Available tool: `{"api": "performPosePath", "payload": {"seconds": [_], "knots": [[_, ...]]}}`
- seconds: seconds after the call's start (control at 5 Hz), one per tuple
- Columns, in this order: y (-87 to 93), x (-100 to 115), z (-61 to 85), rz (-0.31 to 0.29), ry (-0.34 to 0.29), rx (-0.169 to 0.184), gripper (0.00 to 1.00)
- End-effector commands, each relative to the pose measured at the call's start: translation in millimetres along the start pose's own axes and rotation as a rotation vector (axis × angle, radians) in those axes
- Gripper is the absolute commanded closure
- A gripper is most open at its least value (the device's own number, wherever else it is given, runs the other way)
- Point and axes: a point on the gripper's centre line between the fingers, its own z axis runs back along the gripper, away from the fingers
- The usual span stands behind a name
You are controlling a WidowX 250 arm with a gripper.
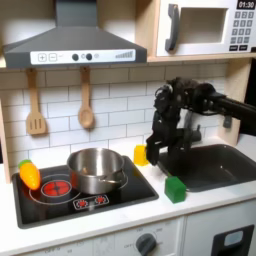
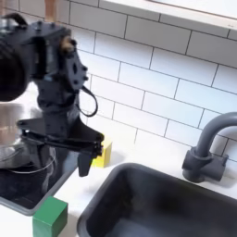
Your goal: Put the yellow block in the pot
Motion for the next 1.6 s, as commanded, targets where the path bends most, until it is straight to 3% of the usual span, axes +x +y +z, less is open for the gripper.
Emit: {"api": "performPosePath", "payload": {"seconds": [0.0, 0.2, 0.6, 0.8, 1.4], "knots": [[-14.4, 33, -21.2, -0.002, 0.005, 0.000, 0.00], [-29.8, 33, -20.3, -0.038, 0.065, -0.051, 0.00], [-25.9, 35, -19.8, -0.032, 0.054, -0.038, 0.00], [-33.3, 40, -27.4, -0.034, 0.035, -0.063, 0.00], [-43.7, 64, -39.2, -0.014, 0.030, -0.048, 0.00]]}}
